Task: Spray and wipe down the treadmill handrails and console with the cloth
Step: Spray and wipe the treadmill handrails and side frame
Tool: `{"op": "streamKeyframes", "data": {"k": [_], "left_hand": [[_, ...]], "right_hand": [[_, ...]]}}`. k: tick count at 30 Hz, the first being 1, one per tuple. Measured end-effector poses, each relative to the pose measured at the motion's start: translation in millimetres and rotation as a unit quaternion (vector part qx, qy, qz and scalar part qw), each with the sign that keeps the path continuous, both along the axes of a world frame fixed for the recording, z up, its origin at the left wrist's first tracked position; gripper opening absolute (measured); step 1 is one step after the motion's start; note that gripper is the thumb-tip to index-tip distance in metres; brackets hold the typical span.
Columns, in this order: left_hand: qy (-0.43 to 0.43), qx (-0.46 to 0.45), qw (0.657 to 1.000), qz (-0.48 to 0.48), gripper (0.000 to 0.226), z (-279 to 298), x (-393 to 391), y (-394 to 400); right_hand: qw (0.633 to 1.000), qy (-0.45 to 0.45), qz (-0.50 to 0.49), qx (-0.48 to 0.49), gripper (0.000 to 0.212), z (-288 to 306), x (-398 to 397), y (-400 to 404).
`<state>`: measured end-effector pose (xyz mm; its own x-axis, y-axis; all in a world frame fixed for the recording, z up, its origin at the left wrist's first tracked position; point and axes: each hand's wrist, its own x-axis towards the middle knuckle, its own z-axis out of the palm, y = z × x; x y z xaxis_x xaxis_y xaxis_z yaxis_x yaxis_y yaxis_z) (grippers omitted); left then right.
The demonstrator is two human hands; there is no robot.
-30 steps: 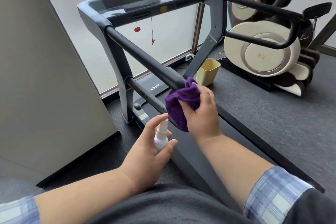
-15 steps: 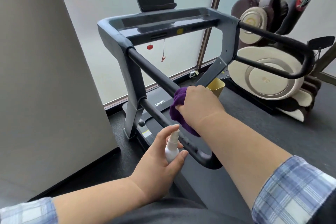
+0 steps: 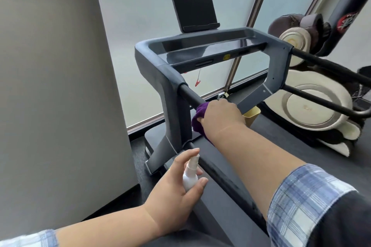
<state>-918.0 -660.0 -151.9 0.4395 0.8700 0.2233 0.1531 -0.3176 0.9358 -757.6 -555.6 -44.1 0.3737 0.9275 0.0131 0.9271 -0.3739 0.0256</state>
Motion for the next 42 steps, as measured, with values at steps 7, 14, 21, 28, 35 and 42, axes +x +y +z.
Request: {"op": "streamKeyframes", "data": {"k": [7, 14, 21, 28, 35, 42], "left_hand": [[0.031, 0.052, 0.998, -0.024, 0.056, -5.1, -36.1, 36.3], [0.032, 0.029, 0.998, -0.041, 0.055, -13.5, -42.1, 49.6], [0.038, 0.011, 0.994, -0.104, 0.055, -13.9, -15.2, 37.6], [0.041, -0.002, 0.987, -0.157, 0.059, -17.7, 15.5, 8.7], [0.018, -0.004, 0.988, -0.150, 0.057, -11.7, 46.7, -33.7], [0.024, 0.039, 0.990, -0.131, 0.059, -6.8, 81.7, -90.1]], "right_hand": [[1.000, 0.000, -0.017, 0.006, 0.044, -1.9, -31.6, 79.2], [0.999, -0.045, 0.002, 0.024, 0.039, -2.5, -48.9, 100.4], [0.999, 0.045, 0.014, -0.004, 0.052, 12.4, -30.7, 71.6], [0.997, 0.077, 0.016, 0.000, 0.037, 13.5, -0.2, 17.6], [0.994, 0.103, 0.024, 0.009, 0.033, 6.3, 42.1, -54.4], [0.985, 0.167, 0.043, 0.019, 0.026, 3.0, 90.4, -131.9]]}}
